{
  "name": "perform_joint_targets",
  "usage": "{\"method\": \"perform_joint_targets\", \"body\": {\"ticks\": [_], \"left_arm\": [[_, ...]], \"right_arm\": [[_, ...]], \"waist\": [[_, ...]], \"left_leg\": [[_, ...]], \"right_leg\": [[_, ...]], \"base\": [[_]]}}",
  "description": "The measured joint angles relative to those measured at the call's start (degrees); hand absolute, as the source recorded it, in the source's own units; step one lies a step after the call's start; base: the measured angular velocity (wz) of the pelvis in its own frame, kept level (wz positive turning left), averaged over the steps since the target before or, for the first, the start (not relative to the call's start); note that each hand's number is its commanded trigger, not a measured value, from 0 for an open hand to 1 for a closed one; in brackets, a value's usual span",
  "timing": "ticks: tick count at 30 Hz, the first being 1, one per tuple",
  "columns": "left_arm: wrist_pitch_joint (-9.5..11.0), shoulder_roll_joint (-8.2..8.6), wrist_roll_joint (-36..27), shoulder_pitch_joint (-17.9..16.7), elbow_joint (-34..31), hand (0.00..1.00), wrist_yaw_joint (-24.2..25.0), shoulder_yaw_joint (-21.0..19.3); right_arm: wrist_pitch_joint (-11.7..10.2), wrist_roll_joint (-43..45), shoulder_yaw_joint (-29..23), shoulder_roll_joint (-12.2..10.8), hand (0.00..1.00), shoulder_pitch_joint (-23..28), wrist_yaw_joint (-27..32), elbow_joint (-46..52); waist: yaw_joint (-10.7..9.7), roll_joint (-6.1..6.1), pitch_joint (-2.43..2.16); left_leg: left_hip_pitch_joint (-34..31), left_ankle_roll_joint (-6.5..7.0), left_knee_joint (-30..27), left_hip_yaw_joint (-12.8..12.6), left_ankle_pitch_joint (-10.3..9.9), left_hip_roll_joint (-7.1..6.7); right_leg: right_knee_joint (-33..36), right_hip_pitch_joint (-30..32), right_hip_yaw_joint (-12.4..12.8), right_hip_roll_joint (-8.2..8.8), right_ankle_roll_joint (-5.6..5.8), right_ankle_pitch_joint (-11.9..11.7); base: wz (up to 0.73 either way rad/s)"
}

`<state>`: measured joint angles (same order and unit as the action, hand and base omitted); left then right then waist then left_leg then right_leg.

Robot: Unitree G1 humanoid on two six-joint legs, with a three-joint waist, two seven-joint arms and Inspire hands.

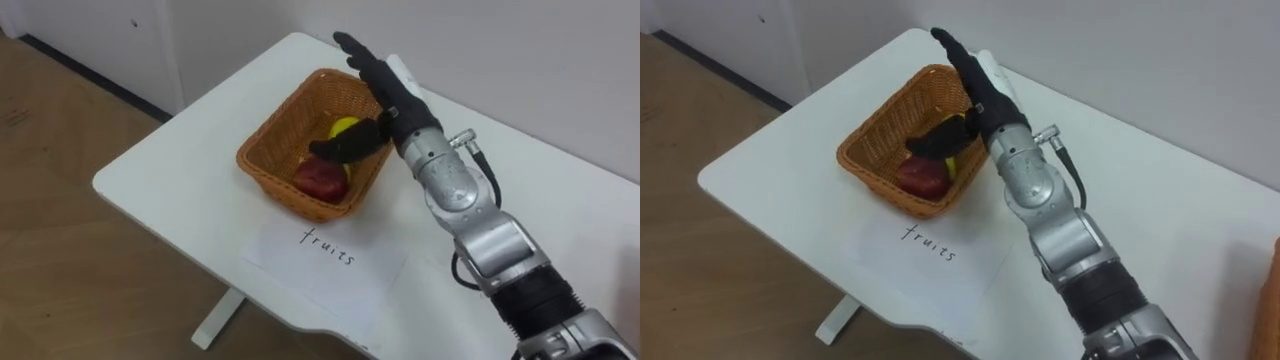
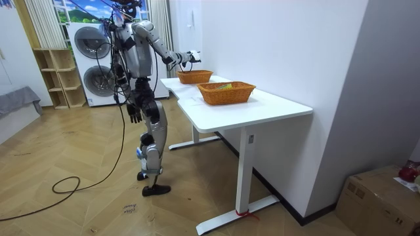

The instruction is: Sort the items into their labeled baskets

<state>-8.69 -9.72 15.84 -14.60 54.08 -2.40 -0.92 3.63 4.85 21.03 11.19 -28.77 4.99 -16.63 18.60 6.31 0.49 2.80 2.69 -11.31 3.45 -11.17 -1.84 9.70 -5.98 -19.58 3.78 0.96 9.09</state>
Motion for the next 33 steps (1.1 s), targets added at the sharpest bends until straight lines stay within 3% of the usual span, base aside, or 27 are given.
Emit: {"method": "perform_joint_targets", "body": {"ticks": [4,7,11,14,16,18,22,27,33], "left_arm": [[0.30,0.00,0.01,-0.35,-0.17,0.00,0.35,-1.01],[0.77,-0.07,-0.22,-0.08,-0.18,0.00,0.34,-1.93],[1.87,0.06,-0.57,-0.10,-0.10,0.00,0.09,-1.95],[2.51,0.01,-0.57,-0.28,0.10,0.00,0.04,-2.01],[2.89,0.17,-0.40,-0.42,0.10,0.00,0.12,-2.24],[2.97,0.32,-0.08,-0.71,0.02,0.00,0.19,-2.52],[3.34,0.33,0.04,-1.20,0.16,0.00,0.27,-3.20],[3.91,0.13,-0.56,-1.24,1.11,0.00,0.09,-4.62],[4.58,0.09,-0.64,-0.89,1.12,0.00,-0.80,-5.85]], "right_arm": [[-0.08,0.47,-3.52,0.93,0.00,0.05,0.68,5.98],[-1.86,1.57,-6.25,2.93,0.00,0.05,2.77,9.24],[-2.84,3.45,-9.68,3.34,0.00,0.78,5.09,10.74],[-3.19,3.48,-11.42,5.35,0.00,1.60,5.34,10.84],[-3.24,3.82,-13.87,5.50,0.00,3.01,5.42,12.03],[-3.54,3.99,-16.44,5.95,0.00,4.59,5.53,14.31],[-3.85,4.19,-19.45,7.50,0.00,5.93,5.58,16.91],[-4.06,3.00,-22.76,7.67,0.00,8.88,6.33,19.65],[-4.09,1.15,-27.51,8.57,0.00,13.40,6.77,20.49]], "waist": [[-2.86,-0.24,0.17],[-4.08,-0.44,0.29],[-6.88,-0.91,0.54],[-8.85,-1.05,0.35],[-9.55,-1.19,-0.17],[-10.30,-1.49,-0.38],[-11.82,-2.70,-0.92],[-13.61,-2.27,-0.82],[-15.39,-0.84,-0.81]], "left_leg": [[-0.14,0.03,0.03,-0.28,0.00,-0.02],[0.01,0.03,0.04,-1.34,-0.01,0.17],[0.40,0.08,0.00,-1.97,-0.04,0.17],[0.73,0.09,0.15,-2.59,-0.05,0.22],[0.85,0.14,0.29,-3.03,-0.07,0.27],[0.96,0.15,0.46,-3.23,-0.08,0.25],[2.13,0.16,1.37,-4.89,-0.08,0.59],[3.66,0.04,1.89,-6.24,-0.13,1.17],[3.73,0.06,2.51,-7.88,-0.16,1.22]], "right_leg": [[0.01,0.00,0.78,-0.13,0.00,0.00],[0.08,0.17,1.42,-0.21,-0.01,0.00],[0.19,0.24,2.16,-0.23,-0.04,-0.02],[0.38,0.19,2.47,-0.19,-0.04,-0.03],[0.41,0.35,2.78,-0.18,-0.04,-0.02],[0.42,0.41,3.20,-0.19,-0.04,-0.03],[0.48,0.50,5.08,-0.57,-0.04,-0.03],[1.03,0.26,5.80,-1.00,-0.04,-0.03],[1.05,1.00,7.99,-1.24,-0.27,-0.17]], "base": [[-0.03],[-0.12],[-0.11],[-0.07],[-0.12],[-0.10],[-0.22],[-0.14],[-0.16]]}}
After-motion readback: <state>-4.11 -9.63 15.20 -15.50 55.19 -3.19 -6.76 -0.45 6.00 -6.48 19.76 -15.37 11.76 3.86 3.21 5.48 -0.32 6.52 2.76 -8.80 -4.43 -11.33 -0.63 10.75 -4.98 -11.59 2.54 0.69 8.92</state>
